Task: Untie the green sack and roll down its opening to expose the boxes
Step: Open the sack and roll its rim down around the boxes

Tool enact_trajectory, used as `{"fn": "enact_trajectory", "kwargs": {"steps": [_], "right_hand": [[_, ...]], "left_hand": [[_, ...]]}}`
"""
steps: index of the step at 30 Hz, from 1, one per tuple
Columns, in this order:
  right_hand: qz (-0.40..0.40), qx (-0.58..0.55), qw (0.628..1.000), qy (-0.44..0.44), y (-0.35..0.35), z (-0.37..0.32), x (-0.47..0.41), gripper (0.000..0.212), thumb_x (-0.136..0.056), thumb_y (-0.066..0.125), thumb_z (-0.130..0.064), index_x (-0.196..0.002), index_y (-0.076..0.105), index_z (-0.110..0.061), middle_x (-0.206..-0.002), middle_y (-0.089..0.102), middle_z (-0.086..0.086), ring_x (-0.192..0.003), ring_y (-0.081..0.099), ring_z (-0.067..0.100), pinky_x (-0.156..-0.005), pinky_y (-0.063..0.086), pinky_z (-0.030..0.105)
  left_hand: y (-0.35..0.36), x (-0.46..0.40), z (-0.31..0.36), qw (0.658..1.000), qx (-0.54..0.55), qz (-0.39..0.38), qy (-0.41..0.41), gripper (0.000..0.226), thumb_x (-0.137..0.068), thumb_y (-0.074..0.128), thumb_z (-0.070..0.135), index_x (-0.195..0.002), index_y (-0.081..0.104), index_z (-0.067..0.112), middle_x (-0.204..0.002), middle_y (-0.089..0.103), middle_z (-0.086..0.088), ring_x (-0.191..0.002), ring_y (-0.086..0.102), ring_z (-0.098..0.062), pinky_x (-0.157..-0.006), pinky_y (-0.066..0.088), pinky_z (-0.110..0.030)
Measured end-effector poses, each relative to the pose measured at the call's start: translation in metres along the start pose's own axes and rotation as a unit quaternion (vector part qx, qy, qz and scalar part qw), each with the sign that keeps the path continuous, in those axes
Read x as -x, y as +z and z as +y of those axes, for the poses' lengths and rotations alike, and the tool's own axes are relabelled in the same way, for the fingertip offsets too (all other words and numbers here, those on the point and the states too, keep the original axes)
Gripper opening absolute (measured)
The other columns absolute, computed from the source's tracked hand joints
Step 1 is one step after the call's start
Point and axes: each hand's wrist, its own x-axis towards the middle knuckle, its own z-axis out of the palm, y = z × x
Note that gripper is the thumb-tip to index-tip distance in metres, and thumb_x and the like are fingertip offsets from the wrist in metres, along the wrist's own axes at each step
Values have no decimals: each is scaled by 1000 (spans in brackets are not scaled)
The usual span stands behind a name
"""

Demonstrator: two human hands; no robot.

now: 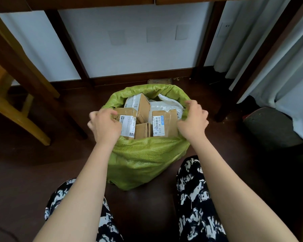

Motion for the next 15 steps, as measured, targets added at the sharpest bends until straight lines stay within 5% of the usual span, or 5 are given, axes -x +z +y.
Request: {"fn": "enact_trajectory", "kwargs": {"steps": [4,10,12,15], "right_hand": [[-176,163,971,17,2,11,-5,81,-76,66,-23,-143,21,-33,-145,35,5,-135,22,33,-108,21,52],[-291,354,888,42,8,15,-4,106,-76,67,-18,-149,-7,-36,-157,9,8,-144,0,42,-114,2,63],[-292,367,883,23,7,1,-10,109,-73,73,-23,-150,-3,-34,-155,13,10,-143,3,43,-114,5,60],[-217,315,922,-55,1,-19,-29,81,-77,69,-29,-146,26,-26,-146,32,10,-136,21,39,-110,23,51]], "left_hand": [[5,-6,-13,983,-104,-152,-19,48,-83,56,12,-131,53,21,-132,54,-5,-132,26,-27,-102,25,-45],[0,-13,-15,912,-278,-296,-54,107,-68,80,33,-151,12,22,-161,2,1,-144,1,-36,-111,14,-58],[-3,-14,-3,894,-329,-302,-25,114,-61,85,41,-149,15,23,-157,15,-8,-143,5,-38,-111,13,-57],[-2,-13,15,920,-276,-257,106,77,-66,82,32,-133,46,24,-136,48,-7,-129,33,-30,-106,27,-51]]}}
